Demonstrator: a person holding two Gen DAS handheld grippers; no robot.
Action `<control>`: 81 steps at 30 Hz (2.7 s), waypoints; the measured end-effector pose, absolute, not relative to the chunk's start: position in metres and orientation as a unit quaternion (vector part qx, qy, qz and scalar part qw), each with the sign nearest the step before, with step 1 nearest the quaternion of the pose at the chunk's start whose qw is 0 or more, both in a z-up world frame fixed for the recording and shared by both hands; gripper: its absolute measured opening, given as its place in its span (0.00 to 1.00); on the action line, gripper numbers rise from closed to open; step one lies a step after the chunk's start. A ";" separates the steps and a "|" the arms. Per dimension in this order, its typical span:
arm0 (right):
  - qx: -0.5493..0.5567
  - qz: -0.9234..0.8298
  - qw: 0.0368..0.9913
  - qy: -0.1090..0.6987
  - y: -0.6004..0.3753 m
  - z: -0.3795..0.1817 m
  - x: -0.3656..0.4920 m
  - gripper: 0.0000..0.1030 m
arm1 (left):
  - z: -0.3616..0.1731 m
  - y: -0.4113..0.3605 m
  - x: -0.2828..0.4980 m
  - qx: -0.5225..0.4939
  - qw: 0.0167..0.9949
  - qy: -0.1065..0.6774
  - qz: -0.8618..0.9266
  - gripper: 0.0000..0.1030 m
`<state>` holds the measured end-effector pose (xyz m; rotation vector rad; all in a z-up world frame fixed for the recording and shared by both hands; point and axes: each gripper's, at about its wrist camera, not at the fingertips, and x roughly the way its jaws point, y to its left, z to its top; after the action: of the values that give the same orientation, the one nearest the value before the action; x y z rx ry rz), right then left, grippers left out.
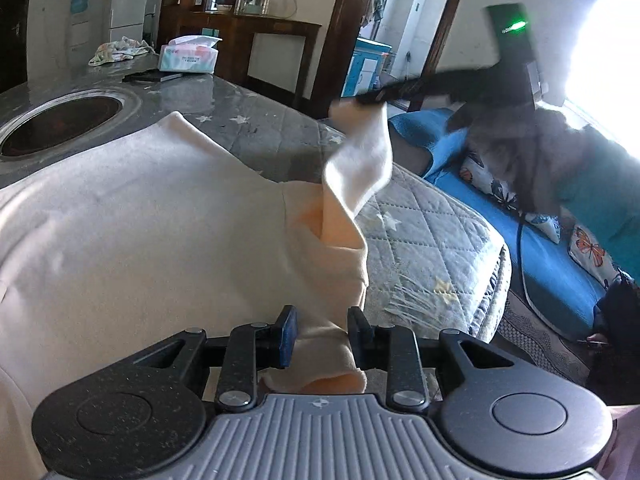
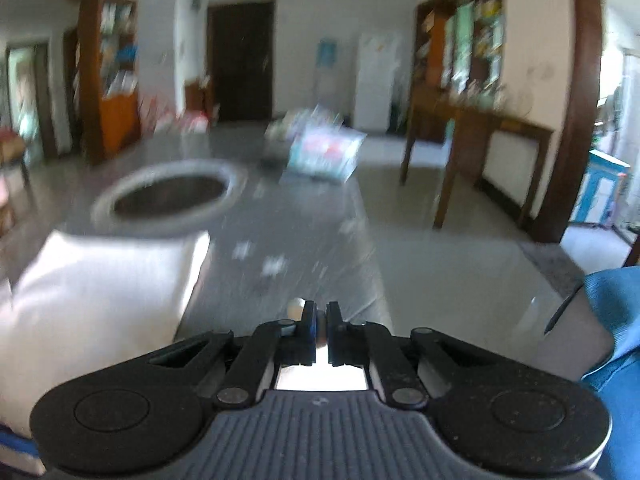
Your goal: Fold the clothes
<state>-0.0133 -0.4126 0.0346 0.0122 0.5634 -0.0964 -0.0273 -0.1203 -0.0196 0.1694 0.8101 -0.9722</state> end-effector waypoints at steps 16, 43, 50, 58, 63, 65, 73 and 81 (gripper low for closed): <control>0.059 -0.130 0.938 0.316 -0.459 0.002 -0.060 0.20 | -0.020 -0.116 -0.031 0.094 0.793 0.372 -0.474 0.37; 0.000 0.002 0.942 0.336 -0.379 -0.021 -0.028 0.51 | 0.018 -0.039 -0.013 0.054 0.889 0.309 -0.334 0.44; 0.012 -0.003 0.943 0.331 -0.374 -0.027 -0.026 0.57 | 0.015 -0.024 0.021 0.143 0.913 0.285 -0.253 0.43; 0.018 -0.006 0.946 0.325 -0.368 -0.032 -0.025 0.67 | -0.020 -0.021 0.051 0.168 0.904 0.330 -0.211 0.38; 0.018 -0.004 0.946 0.325 -0.368 -0.033 -0.023 0.70 | -0.019 0.000 0.058 0.117 0.913 0.333 -0.205 0.12; 0.018 -0.004 0.946 0.325 -0.368 -0.033 -0.023 0.70 | -0.014 0.009 0.056 0.093 0.920 0.326 -0.200 0.07; 0.016 -0.005 0.945 0.326 -0.366 -0.034 -0.023 0.73 | 0.025 0.082 0.035 -0.044 0.955 0.262 -0.131 0.05; 0.015 -0.009 0.945 0.327 -0.366 -0.035 -0.022 0.77 | 0.031 0.161 -0.011 -0.140 0.965 0.218 -0.037 0.05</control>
<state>-0.0221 -0.3660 -0.0347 0.0313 0.6653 -0.0190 -0.0105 0.1613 0.0308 -0.2825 0.4418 -0.0754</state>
